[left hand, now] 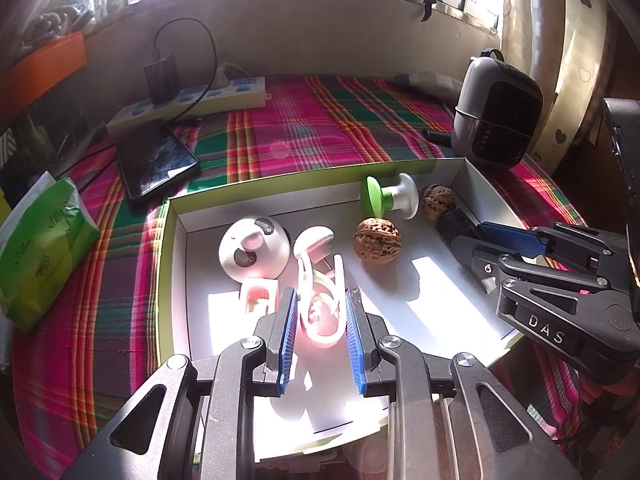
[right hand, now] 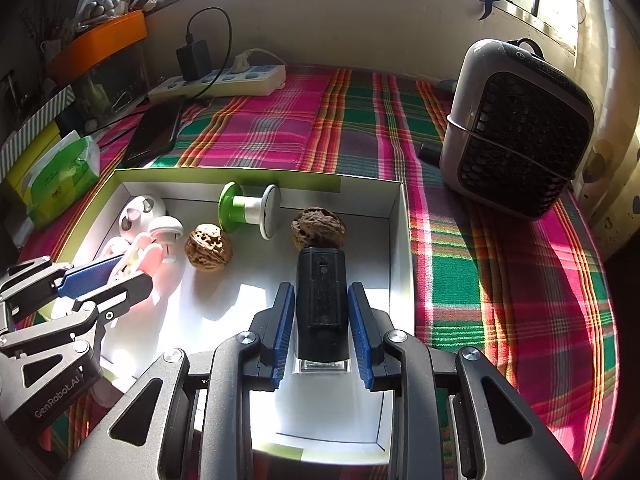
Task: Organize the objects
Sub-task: 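Lower the pink-and-white hook clip into the box with the left tool while the right tool lowers the black cylinder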
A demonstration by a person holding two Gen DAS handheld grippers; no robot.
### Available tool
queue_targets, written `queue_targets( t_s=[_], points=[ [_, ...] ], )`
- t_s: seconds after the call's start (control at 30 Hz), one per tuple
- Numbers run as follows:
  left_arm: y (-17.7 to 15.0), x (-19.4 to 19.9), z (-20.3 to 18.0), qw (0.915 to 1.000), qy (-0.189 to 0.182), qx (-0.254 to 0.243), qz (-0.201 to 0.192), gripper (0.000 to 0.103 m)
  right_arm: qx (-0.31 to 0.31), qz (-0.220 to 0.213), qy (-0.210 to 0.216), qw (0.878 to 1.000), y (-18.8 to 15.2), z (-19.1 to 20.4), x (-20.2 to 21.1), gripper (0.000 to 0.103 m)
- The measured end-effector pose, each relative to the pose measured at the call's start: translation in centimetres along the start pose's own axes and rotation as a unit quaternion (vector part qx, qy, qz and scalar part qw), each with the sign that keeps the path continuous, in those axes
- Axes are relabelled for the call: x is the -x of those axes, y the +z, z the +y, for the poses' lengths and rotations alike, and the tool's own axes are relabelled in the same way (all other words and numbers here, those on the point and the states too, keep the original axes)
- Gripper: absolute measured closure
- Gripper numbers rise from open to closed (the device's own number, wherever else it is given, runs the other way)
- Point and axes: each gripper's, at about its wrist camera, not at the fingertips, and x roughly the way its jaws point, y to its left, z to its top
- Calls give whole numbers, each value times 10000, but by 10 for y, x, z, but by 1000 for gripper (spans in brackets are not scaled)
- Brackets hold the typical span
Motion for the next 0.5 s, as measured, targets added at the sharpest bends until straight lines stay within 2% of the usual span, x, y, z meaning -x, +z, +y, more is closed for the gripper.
queue_targets(
  t_s=[0.5],
  points=[
    [0,0,0,10000,8,4,2,82,9,-32,2,10000,-1,1,0,74]
  ],
)
